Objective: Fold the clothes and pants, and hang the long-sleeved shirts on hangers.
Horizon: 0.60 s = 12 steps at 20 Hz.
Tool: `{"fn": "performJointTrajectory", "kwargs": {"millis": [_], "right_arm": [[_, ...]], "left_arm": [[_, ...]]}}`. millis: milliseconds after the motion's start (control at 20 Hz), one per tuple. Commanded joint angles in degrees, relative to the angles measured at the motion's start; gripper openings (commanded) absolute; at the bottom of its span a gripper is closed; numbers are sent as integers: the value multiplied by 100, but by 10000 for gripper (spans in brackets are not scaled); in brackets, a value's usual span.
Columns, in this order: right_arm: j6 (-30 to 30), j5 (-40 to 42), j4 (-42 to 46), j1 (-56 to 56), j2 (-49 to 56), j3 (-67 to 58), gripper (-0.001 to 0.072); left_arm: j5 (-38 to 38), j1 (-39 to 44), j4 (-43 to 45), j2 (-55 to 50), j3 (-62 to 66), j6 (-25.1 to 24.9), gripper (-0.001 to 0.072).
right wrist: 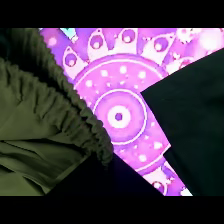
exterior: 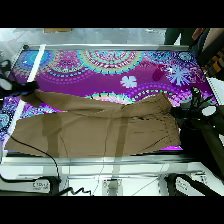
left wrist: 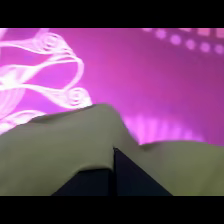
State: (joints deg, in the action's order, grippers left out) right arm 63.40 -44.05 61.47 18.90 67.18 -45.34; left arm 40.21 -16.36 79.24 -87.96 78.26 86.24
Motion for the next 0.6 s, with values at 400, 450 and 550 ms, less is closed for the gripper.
{"fn": "performJointTrajectory", "kwargs": {"millis": [400,450,550], "right_arm": [[17,28,26,2,-2,-7,34],[17,0,26,2,-4,-7,34],[17,-15,26,2,-2,-7,34]], "left_arm": [[511,544,1646,-173,177,0,11],[798,442,1648,72,177,-197,10],[1427,240,1615,706,179,-872,10]]}}
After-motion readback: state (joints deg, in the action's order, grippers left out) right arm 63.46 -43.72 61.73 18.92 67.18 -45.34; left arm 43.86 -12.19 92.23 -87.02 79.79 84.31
